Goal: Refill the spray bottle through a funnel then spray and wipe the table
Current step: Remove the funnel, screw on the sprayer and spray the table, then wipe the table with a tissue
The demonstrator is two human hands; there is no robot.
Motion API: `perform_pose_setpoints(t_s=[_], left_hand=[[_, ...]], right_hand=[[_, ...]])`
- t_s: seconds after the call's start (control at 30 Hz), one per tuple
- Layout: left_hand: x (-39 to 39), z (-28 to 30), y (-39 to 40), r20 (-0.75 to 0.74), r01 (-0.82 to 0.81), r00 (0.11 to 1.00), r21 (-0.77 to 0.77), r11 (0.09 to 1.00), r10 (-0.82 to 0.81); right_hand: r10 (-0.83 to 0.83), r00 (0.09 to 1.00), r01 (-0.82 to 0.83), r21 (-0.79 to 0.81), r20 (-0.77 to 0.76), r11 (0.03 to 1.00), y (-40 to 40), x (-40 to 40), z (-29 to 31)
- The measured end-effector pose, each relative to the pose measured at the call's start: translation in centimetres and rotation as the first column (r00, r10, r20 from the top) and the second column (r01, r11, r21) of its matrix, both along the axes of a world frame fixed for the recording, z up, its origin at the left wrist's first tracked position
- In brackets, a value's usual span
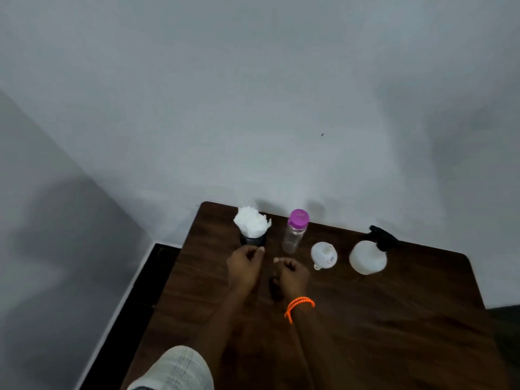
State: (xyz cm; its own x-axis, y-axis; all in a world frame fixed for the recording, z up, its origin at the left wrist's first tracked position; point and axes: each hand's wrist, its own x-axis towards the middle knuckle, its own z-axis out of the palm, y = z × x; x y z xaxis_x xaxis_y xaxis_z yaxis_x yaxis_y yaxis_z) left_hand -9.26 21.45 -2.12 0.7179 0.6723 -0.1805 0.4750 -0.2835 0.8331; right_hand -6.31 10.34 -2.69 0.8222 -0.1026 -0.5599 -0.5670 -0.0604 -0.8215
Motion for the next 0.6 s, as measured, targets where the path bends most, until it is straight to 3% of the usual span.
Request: perform_pose_setpoints(t_s=[0.2,0.6], left_hand=[[0.6,1.9,4.1,0.085,0.010,0.996,0.018,1.000,-0.012],[1.6,0.6,4.4,0.072,0.079,0.994,0.033,0.996,-0.081]], right_hand=[[0.009,1.000,-0.010,0.114,0.011,0.993,4.8,2.2,2.5],[-0.056,0.992,0.079,0.219,-0.111,0.973,6.3,4.0,2.6]])
